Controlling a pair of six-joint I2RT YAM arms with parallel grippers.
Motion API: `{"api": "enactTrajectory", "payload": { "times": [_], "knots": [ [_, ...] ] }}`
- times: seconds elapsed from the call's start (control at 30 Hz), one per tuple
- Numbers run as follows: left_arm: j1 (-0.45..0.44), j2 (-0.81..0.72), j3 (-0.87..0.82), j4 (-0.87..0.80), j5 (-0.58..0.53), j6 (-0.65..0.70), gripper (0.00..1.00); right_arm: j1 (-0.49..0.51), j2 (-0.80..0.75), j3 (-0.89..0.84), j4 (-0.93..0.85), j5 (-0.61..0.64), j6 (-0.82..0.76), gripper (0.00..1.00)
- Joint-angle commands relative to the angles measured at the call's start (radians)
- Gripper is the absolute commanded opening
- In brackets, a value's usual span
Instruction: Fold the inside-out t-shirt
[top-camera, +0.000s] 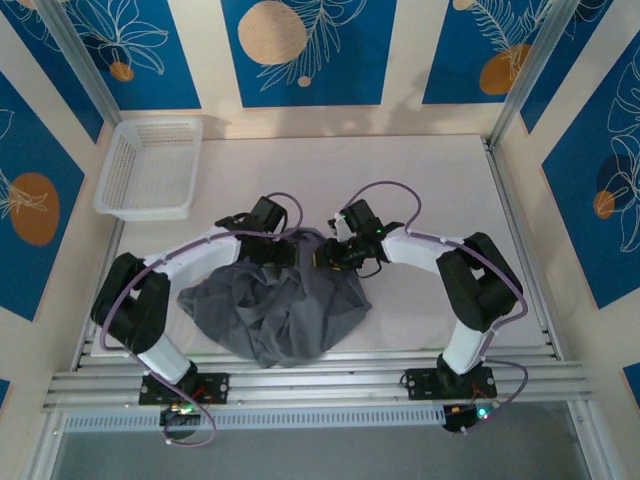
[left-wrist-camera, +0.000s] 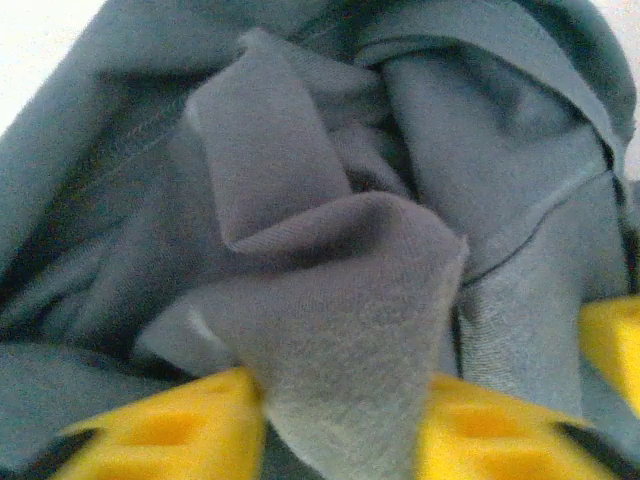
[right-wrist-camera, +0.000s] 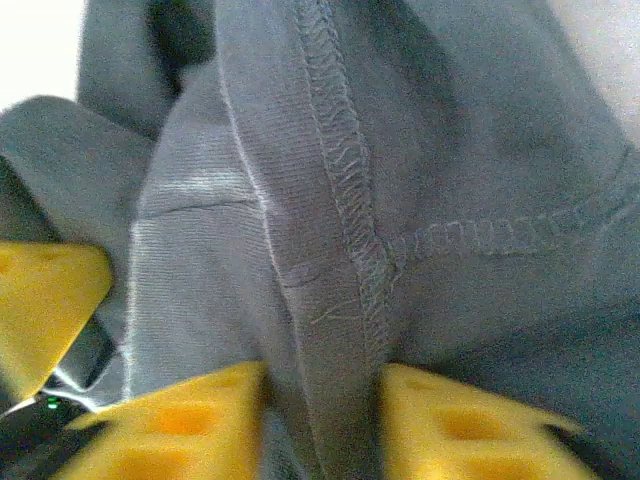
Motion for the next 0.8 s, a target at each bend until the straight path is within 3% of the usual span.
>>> {"api": "enactTrajectory", "payload": {
  "times": [0.0, 0.13, 0.23, 0.4, 0.5, 0.6, 0.7, 0.77],
  "knots": [
    [0.03, -0.082, 0.01, 0.019, 0.013, -0.002, 0.0, -0.061, -0.084, -0.017, 0.08, -0.059, 0.059, 0.0],
    [0.163, -0.265, -0.022, 0.062, 0.215, -0.047, 0.0, -0.169, -0.273, -0.162, 0.234, -0.076, 0.106, 0.0],
    [0.241, -0.375, -0.01, 0.062, 0.334, -0.037, 0.0, -0.253, -0.383, -0.259, 0.235, -0.038, 0.092, 0.0],
    [0.257, -0.401, 0.023, -0.021, 0.402, 0.028, 0.0, -0.307, -0.403, -0.419, 0.17, 0.092, 0.008, 0.01],
    [0.257, -0.392, -0.029, 0.026, 0.443, -0.008, 0.0, -0.322, -0.354, -0.373, 0.035, 0.064, -0.109, 0.36],
    [0.255, -0.373, -0.054, 0.078, 0.504, -0.041, 0.0, -0.265, -0.385, -0.236, -0.077, 0.069, -0.253, 0.5],
    [0.251, -0.354, -0.04, 0.085, 0.516, -0.04, 0.0, -0.099, -0.436, -0.21, 0.08, 0.196, -0.483, 0.6],
    [0.247, -0.349, -0.024, 0.08, 0.513, -0.038, 0.0, 0.017, -0.429, -0.233, 0.247, 0.252, -0.657, 0.73]
  ]
}}
